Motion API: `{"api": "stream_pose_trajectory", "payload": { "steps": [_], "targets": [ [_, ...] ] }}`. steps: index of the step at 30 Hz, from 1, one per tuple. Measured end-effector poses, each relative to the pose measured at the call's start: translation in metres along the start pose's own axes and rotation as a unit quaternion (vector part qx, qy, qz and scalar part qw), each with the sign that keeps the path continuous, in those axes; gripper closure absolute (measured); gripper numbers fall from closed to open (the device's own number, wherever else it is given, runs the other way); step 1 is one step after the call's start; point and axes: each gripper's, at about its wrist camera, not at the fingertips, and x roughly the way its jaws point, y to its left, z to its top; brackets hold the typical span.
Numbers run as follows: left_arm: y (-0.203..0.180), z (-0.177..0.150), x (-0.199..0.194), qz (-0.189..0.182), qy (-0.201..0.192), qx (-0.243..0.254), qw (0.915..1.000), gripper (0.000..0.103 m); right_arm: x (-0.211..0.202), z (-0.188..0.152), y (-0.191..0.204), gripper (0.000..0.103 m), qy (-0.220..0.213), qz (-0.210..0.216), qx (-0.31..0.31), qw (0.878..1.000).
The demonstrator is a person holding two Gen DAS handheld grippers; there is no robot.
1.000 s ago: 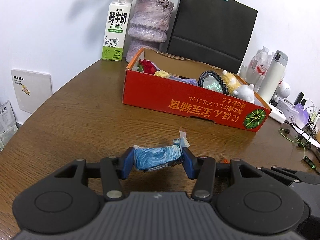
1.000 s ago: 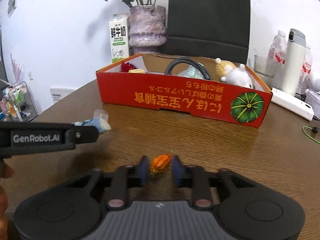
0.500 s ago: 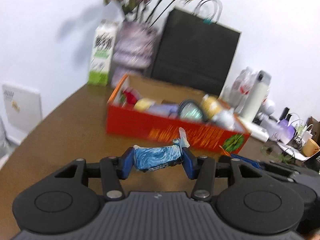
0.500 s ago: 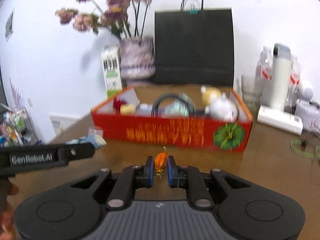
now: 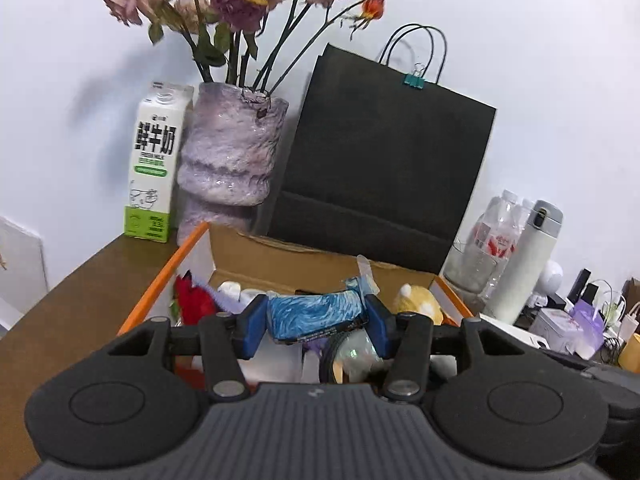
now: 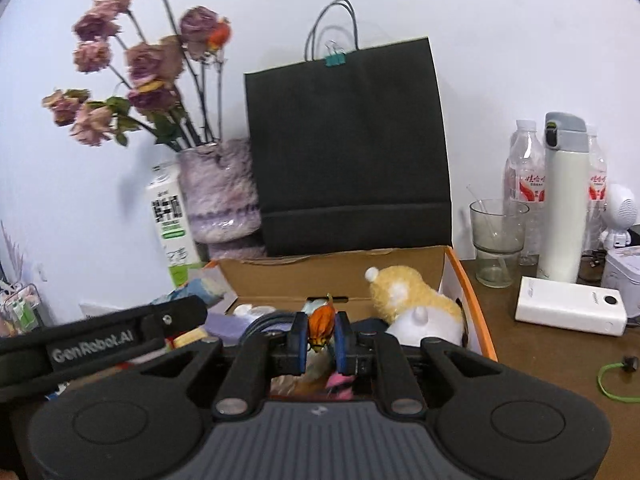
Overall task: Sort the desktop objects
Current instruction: 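Drop the blue snack and orange piece into the red box, open both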
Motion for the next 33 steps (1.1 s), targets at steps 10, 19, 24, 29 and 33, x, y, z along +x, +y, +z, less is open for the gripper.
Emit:
{"api": "stream_pose_trajectory", "payload": {
  "steps": [10,19,24,29,33],
  "targets": [
    [0.006,0.005,0.041,0.028,0.007,0.034,0.9990,0.034,0.040,0.004,-0.004,0.087,0.013,-0.001,-0.012,1.000],
    [0.013,0.009,0.029,0.033,-0.031,0.011,0.9989,0.000,0.028,0.005,-0.007,0.000,-0.003,0.011,-0.003,1.000],
    [0.013,0.005,0.021,0.037,-0.030,0.004,0.9988,0.000,0.019,0.001,-0.002,0.000,-0.012,0.004,-0.011,1.000],
    [0.016,-0.005,0.003,0.056,-0.033,0.011,0.9978,0.000,0.011,-0.010,0.002,0.000,-0.004,-0.009,-0.023,1.000],
    [0.018,-0.013,-0.018,0.070,-0.036,0.020,0.9967,0.000,-0.010,-0.020,-0.002,0.000,-0.010,-0.016,-0.013,1.000]
  ]
}}
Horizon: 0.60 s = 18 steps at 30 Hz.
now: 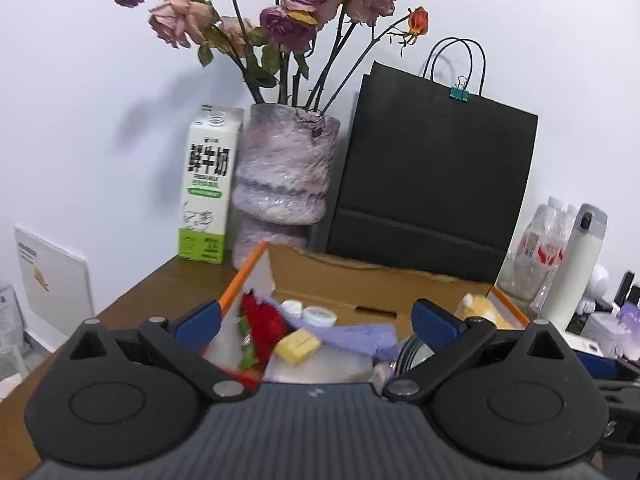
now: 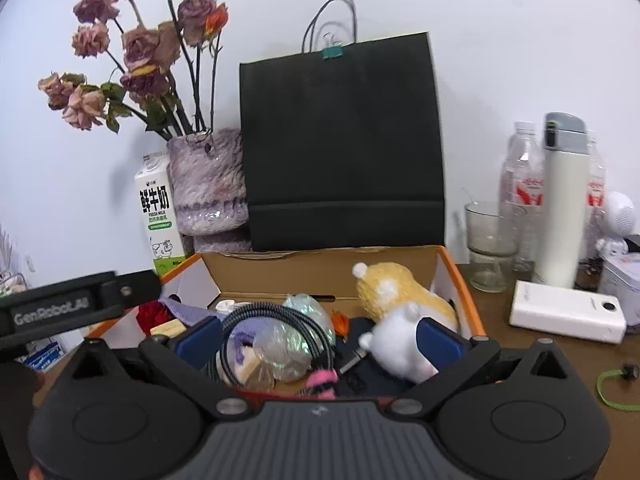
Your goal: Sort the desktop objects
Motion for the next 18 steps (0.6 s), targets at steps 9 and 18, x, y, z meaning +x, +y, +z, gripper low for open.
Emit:
{"api": "stream_pose_trajectory", "payload": {
  "steps": [9,18],
  "targets": [
    [-0.003,-0.028,-0.055,-0.001,0.010,0.050,0.9987,0.000,-0.054,-0.031,0.001,0.000,0.024,-0.014,-0.011,1.000],
    [-0.008,-0.053,-0.109,0.015,0.013,0.096,0.9952,0.000,-0.106,-0.062,0.019,0.000,0.049,-0.041,-0.034,0.997]
  ]
}}
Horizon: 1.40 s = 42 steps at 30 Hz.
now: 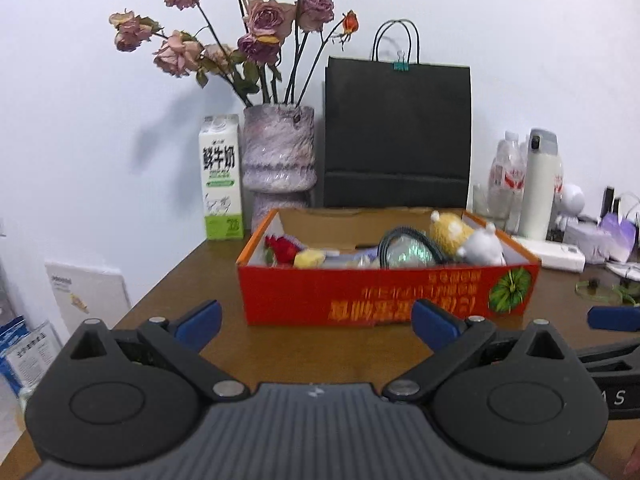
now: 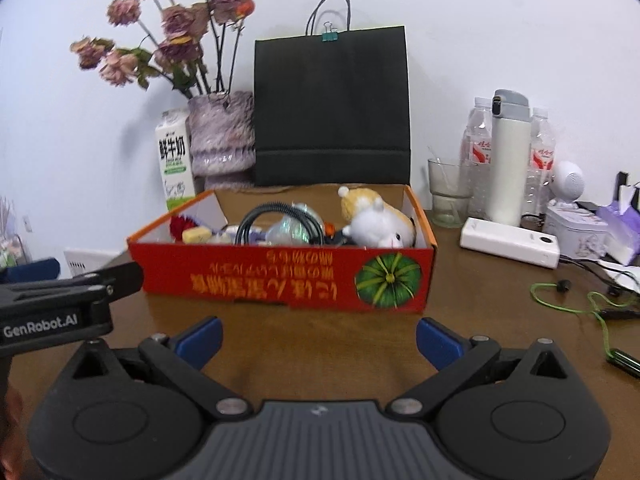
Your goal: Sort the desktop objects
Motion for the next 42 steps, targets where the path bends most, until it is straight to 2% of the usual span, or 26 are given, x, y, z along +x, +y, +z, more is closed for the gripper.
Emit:
{"api": "stream_pose_trajectory", "payload": {
  "steps": [4,8,11,16,23,42],
  "targets": [
    [0.006,-0.011,-0.017,-0.007,0.015,-0.008,0.9998,0.000,-0.019,-0.011,0.005,0.000,0.007,-0.007,-0.007,1.000],
    [0.009,-0.014,-0.027,0.004,0.014,-0.003,0.9999,0.000,-0.026,-0.013,0.006,0.000,0.008,-0.006,-0.013,1.000],
    [0.009,-0.016,-0.025,0.019,0.025,0.005,0.9995,0.000,-0.027,-0.011,0.004,0.000,0.007,0.004,-0.004,1.000],
    [0.006,-0.019,-0.017,-0.005,0.050,0.013,0.9986,0.000,-0.026,-0.012,0.007,0.000,0.014,0.011,-0.009,1.000],
    [0.005,-0.021,-0.017,-0.002,0.061,0.012,0.9980,0.000,-0.025,-0.013,0.008,0.000,0.024,0.015,-0.006,1.000],
    [0.004,-0.023,-0.017,0.005,0.066,0.014,0.9977,0.000,-0.027,-0.014,0.010,0.000,0.025,0.020,-0.011,0.999]
  ]
}}
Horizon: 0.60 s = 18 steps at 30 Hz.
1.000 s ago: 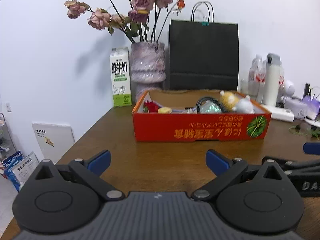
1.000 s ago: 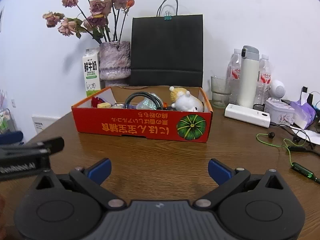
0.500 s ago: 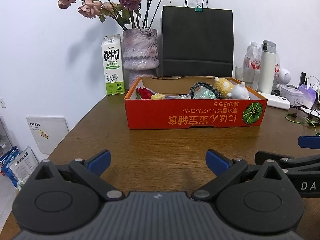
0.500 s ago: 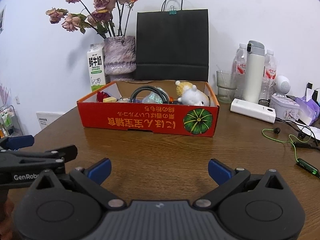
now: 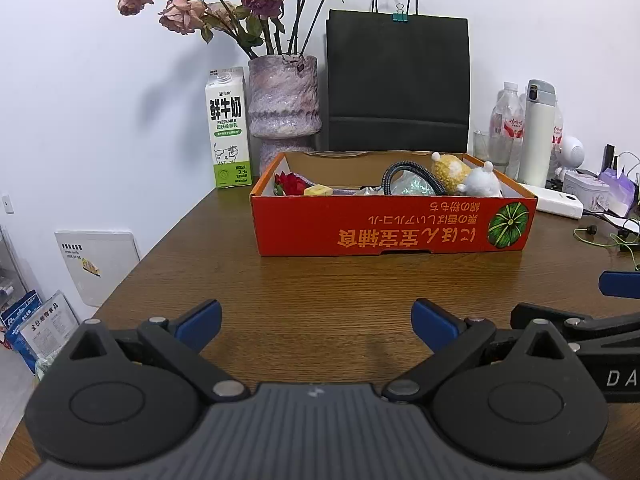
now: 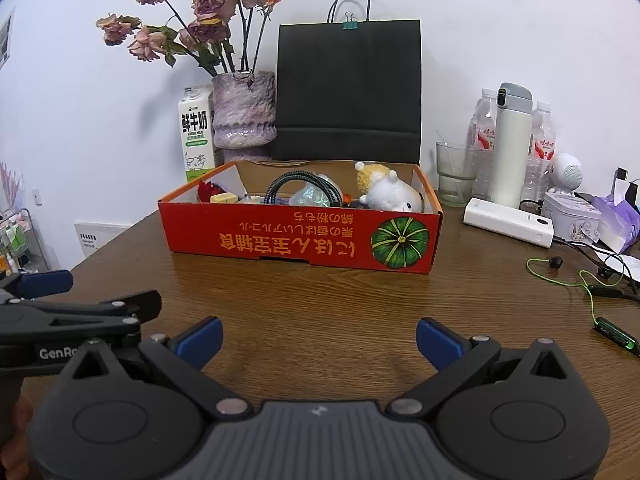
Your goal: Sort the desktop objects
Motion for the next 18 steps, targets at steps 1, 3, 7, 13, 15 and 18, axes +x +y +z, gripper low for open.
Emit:
{"api": "stream_pose_trajectory", "payload": {
  "steps": [1,3,7,13,15,18],
  "targets": [
    [0.0000,-0.0001,0.0000,0.000,0.000,0.000,1.0000,0.000,0.0000,0.0000,-0.0001,0.000,0.000,0.000,0.000,1.000],
    [0.0002,-0.0002,0.0000,0.000,0.000,0.000,1.0000,0.000,0.0001,0.0000,-0.0002,0.000,0.000,0.000,0.000,1.000],
    [0.0004,-0.0002,0.0001,0.000,0.001,0.000,1.0000,0.000,0.0000,-0.0001,-0.0004,0.000,0.000,0.000,0.000,1.000],
    [0.0006,-0.0001,0.0006,-0.001,0.001,0.000,1.0000,0.000,0.0003,-0.0001,-0.0004,0.000,0.000,0.000,0.000,1.000],
    [0.0003,0.0001,0.0006,-0.001,0.001,0.000,1.0000,0.000,0.0005,-0.0002,-0.0004,0.000,0.000,0.000,0.000,1.000],
    [0.0002,0.0000,0.0008,-0.001,0.002,0.000,1.0000,0.000,0.0005,-0.0002,-0.0007,0.000,0.000,0.000,-0.001,1.000]
  ]
}}
